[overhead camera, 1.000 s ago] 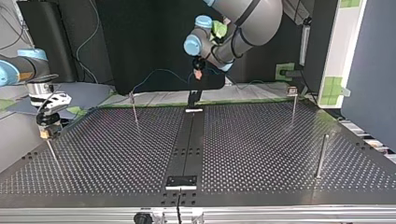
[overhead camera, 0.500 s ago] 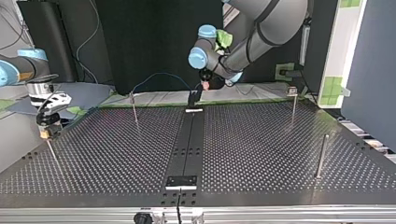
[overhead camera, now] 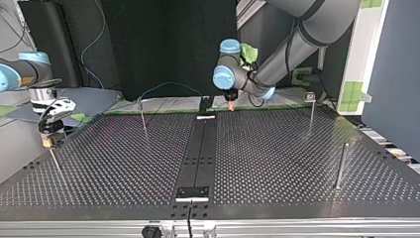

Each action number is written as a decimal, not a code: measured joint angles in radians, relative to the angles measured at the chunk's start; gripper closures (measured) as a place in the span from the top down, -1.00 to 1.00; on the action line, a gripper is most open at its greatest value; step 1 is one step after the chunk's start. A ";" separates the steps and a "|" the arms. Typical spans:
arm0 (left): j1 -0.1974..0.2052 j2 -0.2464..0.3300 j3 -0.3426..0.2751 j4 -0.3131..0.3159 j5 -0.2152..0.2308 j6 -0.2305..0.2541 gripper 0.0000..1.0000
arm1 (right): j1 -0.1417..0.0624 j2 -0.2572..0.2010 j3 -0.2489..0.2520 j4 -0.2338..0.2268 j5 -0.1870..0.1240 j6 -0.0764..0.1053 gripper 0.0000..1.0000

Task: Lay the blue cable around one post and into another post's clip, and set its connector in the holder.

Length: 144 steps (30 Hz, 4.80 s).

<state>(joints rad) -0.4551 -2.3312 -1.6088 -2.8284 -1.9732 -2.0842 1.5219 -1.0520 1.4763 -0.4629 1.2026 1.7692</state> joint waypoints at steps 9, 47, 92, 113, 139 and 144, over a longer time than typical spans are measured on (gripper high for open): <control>0.009 0.071 -0.002 -0.043 0.005 0.071 -0.91 | 0.000 0.000 0.000 0.000 0.000 0.000 1.00; 0.089 0.390 -0.060 0.013 0.179 0.195 -0.79 | 0.000 0.000 0.000 0.000 0.000 0.000 1.00; 0.128 0.770 -0.026 -0.332 -0.015 0.334 -0.68 | 0.000 0.000 0.000 0.000 0.000 0.000 1.00; 0.131 0.947 -0.198 -0.258 0.038 0.310 -0.68 | 0.000 0.000 0.000 0.000 0.000 0.000 1.00; 0.137 1.022 -0.343 -0.099 0.056 0.310 -0.68 | 0.000 0.000 0.000 0.000 0.000 0.000 1.00; 0.138 0.976 -0.343 -0.054 0.067 0.311 -0.68 | 0.000 0.000 0.000 0.000 0.000 0.000 1.00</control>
<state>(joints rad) -0.3166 -1.3552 -1.9522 -2.8827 -1.9066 -1.7736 1.5219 -1.0520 1.4763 -0.4628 1.2026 1.7692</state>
